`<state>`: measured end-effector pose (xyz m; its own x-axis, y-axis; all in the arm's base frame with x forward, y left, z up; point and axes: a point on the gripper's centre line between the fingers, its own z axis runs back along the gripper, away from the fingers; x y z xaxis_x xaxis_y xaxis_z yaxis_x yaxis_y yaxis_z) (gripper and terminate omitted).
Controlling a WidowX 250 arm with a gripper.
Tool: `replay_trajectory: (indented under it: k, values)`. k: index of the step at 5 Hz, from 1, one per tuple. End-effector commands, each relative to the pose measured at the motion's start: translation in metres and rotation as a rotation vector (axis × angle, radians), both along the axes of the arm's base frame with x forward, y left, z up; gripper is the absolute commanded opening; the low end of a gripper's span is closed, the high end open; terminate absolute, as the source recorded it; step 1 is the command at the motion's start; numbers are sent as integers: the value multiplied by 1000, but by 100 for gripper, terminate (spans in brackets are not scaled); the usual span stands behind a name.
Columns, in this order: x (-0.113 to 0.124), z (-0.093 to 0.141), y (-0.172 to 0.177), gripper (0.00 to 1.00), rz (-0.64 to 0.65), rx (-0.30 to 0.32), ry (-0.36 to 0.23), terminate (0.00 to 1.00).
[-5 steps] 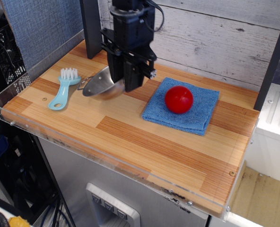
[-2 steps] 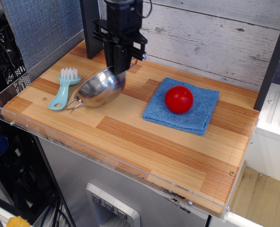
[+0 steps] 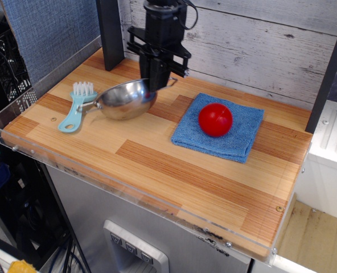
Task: Picking up and moving the silver pot north of the initial location next to the red ball
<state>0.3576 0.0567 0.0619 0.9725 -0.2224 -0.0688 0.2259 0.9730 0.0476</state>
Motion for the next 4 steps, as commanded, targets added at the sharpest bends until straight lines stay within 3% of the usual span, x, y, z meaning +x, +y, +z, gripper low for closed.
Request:
replay_trajectory:
  k: [1, 4]
  values:
    - [8, 3, 9, 100, 14, 1, -33, 0]
    - [2, 23, 0, 100, -14, -11, -93, 0]
